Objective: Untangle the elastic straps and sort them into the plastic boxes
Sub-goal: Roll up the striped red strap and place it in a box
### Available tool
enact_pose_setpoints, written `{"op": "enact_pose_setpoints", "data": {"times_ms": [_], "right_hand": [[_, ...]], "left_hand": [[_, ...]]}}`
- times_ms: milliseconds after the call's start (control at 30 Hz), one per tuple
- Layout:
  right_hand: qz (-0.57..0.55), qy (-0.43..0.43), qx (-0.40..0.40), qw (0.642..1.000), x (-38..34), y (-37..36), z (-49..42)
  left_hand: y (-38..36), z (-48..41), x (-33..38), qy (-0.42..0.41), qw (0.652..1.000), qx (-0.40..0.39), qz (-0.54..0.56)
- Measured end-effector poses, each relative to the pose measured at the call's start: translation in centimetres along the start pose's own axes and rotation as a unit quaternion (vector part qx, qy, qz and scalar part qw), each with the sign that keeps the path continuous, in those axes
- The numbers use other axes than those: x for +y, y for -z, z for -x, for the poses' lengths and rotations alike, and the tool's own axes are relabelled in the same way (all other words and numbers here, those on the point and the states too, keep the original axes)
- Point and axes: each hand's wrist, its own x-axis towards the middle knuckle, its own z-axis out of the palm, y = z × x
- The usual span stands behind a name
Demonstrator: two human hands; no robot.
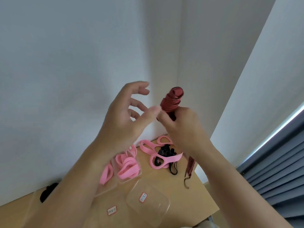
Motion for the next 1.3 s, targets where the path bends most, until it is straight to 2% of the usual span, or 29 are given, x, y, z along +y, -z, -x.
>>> {"op": "enact_pose_setpoints", "data": {"times_ms": [67, 133, 333, 467, 533, 700, 833, 933, 1033, 1133, 1233, 1300], "right_hand": [[0.123, 0.041, 0.009, 0.992, 0.4, -0.6, 0.1], [0.179, 0.064, 0.030, 0.981, 0.5, -1.0, 0.4], [0.263, 0.127, 0.139, 0.946, 0.1, -0.4, 1.0], [0.274, 0.148, 0.167, 0.936, 0.0, -0.3, 1.1], [0.232, 0.152, 0.158, 0.948, 0.0, -0.6, 0.9], [0.023, 0.197, 0.148, 0.969, 0.4, -0.8, 1.2], [-0.204, 0.122, 0.101, 0.966, 0.7, -1.4, 1.8], [-0.249, 0.099, 0.071, 0.961, 0.8, -1.4, 1.6], [-0.191, 0.115, 0.060, 0.973, 1.2, -1.0, 1.4], [-0.120, 0.159, 0.033, 0.979, 1.6, -0.5, 1.1], [-0.027, 0.245, -0.001, 0.969, 1.3, -0.1, 0.2], [0.085, 0.302, -0.009, 0.949, 0.9, 0.4, -1.0]], "left_hand": [[0.5, -0.6, 0.5, -0.017, 0.993, -0.076, -0.087], [0.4, -0.8, 0.7, -0.028, 0.987, -0.097, -0.123], [-1.2, 0.2, 1.0, 0.020, 0.996, -0.019, -0.086], [-2.3, -0.2, 1.3, 0.080, 0.995, 0.003, -0.051], [-2.9, -0.3, 1.3, 0.099, 0.994, 0.035, -0.022], [-3.7, -0.4, 1.4, 0.122, 0.982, 0.120, 0.077], [-3.9, -0.8, 2.1, 0.153, 0.943, 0.139, 0.259], [-3.7, -1.2, 2.7, 0.193, 0.907, 0.129, 0.352], [-3.4, -1.1, 3.0, 0.234, 0.878, 0.110, 0.403], [-2.8, -1.1, 2.8, 0.290, 0.864, 0.110, 0.396], [-2.0, -1.2, 2.4, 0.312, 0.880, 0.096, 0.344], [-1.3, -1.0, 2.3, 0.307, 0.900, 0.042, 0.305]]}}
